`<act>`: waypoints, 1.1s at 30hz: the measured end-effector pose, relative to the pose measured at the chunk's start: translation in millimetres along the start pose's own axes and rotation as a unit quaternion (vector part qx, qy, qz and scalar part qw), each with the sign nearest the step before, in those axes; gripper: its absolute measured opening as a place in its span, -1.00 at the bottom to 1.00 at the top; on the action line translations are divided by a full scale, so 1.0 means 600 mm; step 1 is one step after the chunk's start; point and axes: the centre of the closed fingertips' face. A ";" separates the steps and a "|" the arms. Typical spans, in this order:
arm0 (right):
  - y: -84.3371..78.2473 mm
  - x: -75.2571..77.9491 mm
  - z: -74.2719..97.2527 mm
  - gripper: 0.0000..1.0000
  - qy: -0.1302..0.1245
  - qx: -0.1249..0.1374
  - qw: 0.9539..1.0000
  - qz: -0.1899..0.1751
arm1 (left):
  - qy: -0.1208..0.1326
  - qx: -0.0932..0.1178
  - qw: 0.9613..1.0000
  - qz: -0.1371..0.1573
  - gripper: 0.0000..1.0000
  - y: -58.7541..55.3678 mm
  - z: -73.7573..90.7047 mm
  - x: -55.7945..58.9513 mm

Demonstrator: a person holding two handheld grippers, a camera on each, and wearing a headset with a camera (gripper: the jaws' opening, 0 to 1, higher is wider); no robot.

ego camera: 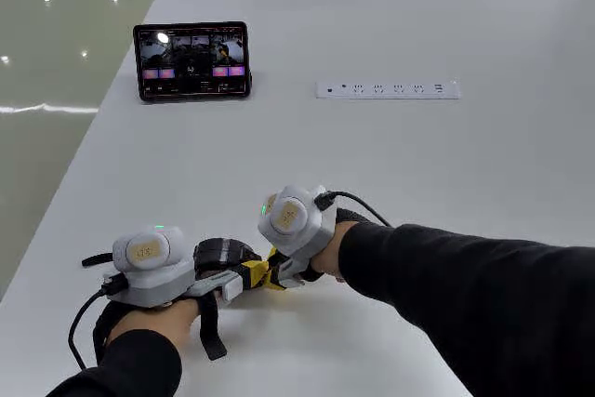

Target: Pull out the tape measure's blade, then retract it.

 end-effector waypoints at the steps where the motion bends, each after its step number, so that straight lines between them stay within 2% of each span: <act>1: 0.000 0.000 0.000 -0.77 -0.001 0.000 1.000 0.001 | 0.000 0.000 1.000 0.000 0.22 0.000 0.000 0.000; 7: 0.000 0.000 -0.001 -0.77 -0.009 0.000 1.000 0.008 | 0.002 -0.002 1.000 -0.006 0.24 0.001 -0.001 0.000; 9: 0.000 0.001 -0.001 -0.76 -0.008 -0.001 1.000 0.010 | 0.003 -0.010 1.000 -0.010 0.26 0.002 -0.001 0.001; 14: -0.001 0.003 0.000 -0.74 -0.014 -0.006 1.000 0.000 | 0.002 -0.012 1.000 -0.011 0.27 0.001 -0.002 0.000; 19: -0.002 0.006 0.007 -0.69 -0.022 0.001 1.000 -0.015 | 0.004 -0.013 1.000 -0.014 0.27 0.002 -0.001 0.000; 21: -0.004 0.008 0.011 -0.65 -0.025 0.001 0.999 -0.021 | 0.009 -0.003 1.000 -0.026 0.27 0.007 0.002 0.000; 25: -0.011 0.012 0.023 -0.58 -0.030 0.005 0.999 -0.028 | 0.009 0.010 1.000 -0.016 0.27 0.018 0.011 0.002; 29: -0.014 0.013 0.033 -0.54 -0.034 0.013 0.999 -0.038 | 0.006 0.011 0.999 -0.031 0.35 0.025 0.018 0.012; 32: -0.018 0.014 0.043 -0.55 -0.043 0.019 0.998 -0.036 | 0.009 0.025 0.999 -0.043 0.45 0.032 0.024 0.013; 33: -0.019 0.015 0.046 -0.55 -0.045 0.022 0.998 -0.038 | 0.007 0.023 0.999 -0.042 0.49 0.030 0.024 0.014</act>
Point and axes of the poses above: the centre of the closed fingertips' face, and the gripper's own axes: z roughly backward along the fingers, x roughly to its right, y roughly out of its top, and after that the axes turned 10 degrees about -x, right-handed
